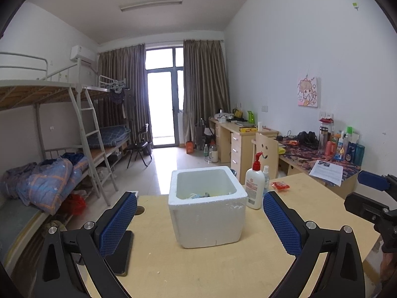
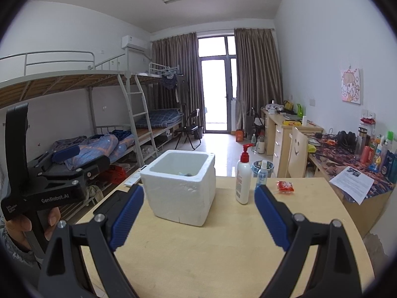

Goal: Organize soft objects

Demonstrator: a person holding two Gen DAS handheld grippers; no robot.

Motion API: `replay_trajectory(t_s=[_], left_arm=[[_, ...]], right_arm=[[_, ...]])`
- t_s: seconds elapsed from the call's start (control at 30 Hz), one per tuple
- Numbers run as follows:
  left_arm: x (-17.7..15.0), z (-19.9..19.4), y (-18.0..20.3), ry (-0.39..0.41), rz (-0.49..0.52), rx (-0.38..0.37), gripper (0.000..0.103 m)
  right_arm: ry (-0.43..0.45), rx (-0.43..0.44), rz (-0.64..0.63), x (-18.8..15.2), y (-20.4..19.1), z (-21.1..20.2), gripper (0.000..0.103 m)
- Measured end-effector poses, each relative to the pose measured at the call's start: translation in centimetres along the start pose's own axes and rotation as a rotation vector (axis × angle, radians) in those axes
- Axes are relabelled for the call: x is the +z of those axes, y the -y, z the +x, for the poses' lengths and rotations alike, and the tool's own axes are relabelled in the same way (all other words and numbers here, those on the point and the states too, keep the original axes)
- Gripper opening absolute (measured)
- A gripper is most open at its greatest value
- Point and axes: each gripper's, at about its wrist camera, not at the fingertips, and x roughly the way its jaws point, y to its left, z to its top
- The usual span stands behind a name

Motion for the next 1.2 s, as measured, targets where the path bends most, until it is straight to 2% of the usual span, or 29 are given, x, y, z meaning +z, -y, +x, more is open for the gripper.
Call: replay_trajectory(t_s=[0.4, 0.73, 0.93, 1.1, 1.2], left_arm=[[-1.4, -4.6, 0.0, 0.057, 0.006, 0.037, 0.102], [-3.7, -6.9, -0.4, 0.107, -0.007, 0.057, 0.102], [-5.7, -7.6, 0.1, 0.12, 0.01, 0.047, 0.102], [-7.3, -7.7, 0.2, 0.103, -0.005, 0.004, 0.102], [-8.2, -7.7, 0.0, 0.103, -0.027, 0.004, 0.102]], right_arm=[[0.05, 0.019, -0.02, -1.4, -1.4, -3.0, 0.094], [0.094, 0.019, -0.034, -3.2, -2.2, -4.3, 0.095], [0.127, 0.006, -0.041, -4.9, -2.9, -4.7, 0.095], [0.135, 0.006, -0.055, -6.2, -3.4, -4.6, 0.098], [0.145, -0.008, -0.057, -7.0, -3.4, -4.6, 0.098]])
